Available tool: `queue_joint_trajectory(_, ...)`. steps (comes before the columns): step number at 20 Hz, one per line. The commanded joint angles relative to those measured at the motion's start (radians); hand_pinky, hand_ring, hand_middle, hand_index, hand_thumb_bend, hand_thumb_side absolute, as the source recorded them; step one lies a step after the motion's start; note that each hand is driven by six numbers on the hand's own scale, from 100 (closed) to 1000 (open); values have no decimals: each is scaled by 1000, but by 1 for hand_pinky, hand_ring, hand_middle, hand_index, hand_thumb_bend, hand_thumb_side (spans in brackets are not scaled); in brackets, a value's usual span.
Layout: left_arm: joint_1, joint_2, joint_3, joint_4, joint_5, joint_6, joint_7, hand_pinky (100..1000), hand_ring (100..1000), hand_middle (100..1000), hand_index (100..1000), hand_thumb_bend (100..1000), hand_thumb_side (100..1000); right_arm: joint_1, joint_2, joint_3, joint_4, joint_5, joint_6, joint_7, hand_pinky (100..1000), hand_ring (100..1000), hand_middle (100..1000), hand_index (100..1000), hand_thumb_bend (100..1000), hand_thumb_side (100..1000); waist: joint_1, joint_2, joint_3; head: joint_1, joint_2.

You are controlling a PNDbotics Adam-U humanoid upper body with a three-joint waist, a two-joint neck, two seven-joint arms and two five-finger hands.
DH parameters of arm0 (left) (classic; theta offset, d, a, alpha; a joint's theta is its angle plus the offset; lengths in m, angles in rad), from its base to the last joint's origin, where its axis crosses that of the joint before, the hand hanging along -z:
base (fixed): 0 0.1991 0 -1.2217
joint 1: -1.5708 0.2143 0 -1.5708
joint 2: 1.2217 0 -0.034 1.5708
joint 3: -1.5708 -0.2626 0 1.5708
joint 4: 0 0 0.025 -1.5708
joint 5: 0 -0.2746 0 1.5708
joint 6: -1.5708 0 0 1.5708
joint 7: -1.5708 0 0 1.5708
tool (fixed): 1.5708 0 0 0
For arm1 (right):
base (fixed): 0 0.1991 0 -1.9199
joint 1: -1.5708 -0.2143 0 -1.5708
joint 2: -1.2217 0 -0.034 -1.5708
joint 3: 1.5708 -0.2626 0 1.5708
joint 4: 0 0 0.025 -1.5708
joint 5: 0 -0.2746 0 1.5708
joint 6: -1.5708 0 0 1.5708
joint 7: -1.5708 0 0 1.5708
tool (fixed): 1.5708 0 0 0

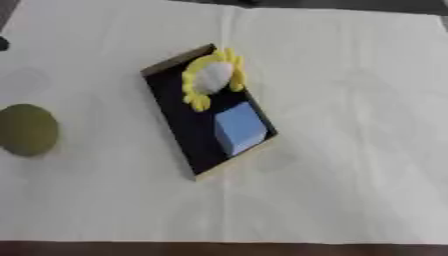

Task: Pick up objects on the table and place them in the box.

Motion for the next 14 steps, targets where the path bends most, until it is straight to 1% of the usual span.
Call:
queue_joint_trajectory(1,-26,18,-13,12,-3,-93,-108,988,981,862,943,173,581,-4,-13,-20,-14,-9,10,-1,893,832,650,801,100,372,7,-27,-1,-3,-1)
queue_joint_trajectory(2,-29,17,-16,11,1,-110,-128,990,982,864,942,185,595,-4,-11,-21,-14,-10,12,0,893,831,650,801,100,373,8,-26,-1,-4,-2)
queue_joint_trajectory(3,-31,18,-19,9,4,-123,-149,994,985,868,940,231,609,-3,-9,-22,-14,-10,14,1,893,831,649,800,100,374,9,-26,0,-5,-2)
queue_joint_trajectory(4,-35,19,-21,2,7,-130,-172,993,984,868,937,267,584,-2,-7,-22,-14,-12,16,3,893,830,648,799,100,375,11,-25,1,-6,-1)
queue_joint_trajectory(5,-39,19,-21,-4,9,-133,-191,990,982,869,934,334,528,-2,-4,-23,-14,-13,17,5,893,829,646,798,100,378,12,-24,2,-6,-1)
queue_joint_trajectory(7,-46,18,-20,-13,5,-136,-219,994,984,867,928,348,489,-2,1,-24,-14,-17,20,8,892,827,644,796,100,383,14,-22,3,-5,-2)
queue_joint_trajectory(8,-48,14,-23,-16,6,-136,-232,998,986,867,929,319,504,-2,4,-24,-14,-18,22,9,892,827,644,796,100,383,15,-22,2,-4,-2)
queue_joint_trajectory(9,-49,11,-25,-18,12,-136,-243,1000,989,865,930,240,580,-2,6,-25,-14,-19,23,10,892,827,643,796,100,383,15,-21,2,-4,-3)
queue_joint_trajectory(11,-51,3,-36,-21,48,-136,-266,1000,992,862,930,170,667,-1,9,-27,-14,-20,28,11,892,826,642,795,100,382,16,-20,0,-4,-4)
queue_joint_trajectory(12,-52,1,-43,-23,72,-136,-280,1000,995,862,931,146,701,0,11,-28,-14,-20,30,11,892,826,642,795,100,381,17,-20,0,-3,-4)
queue_joint_trajectory(14,-54,0,-60,-33,126,-136,-320,1000,998,863,932,146,760,1,13,-29,-14,-19,33,13,892,825,640,793,100,382,18,-19,-1,-2,-5)
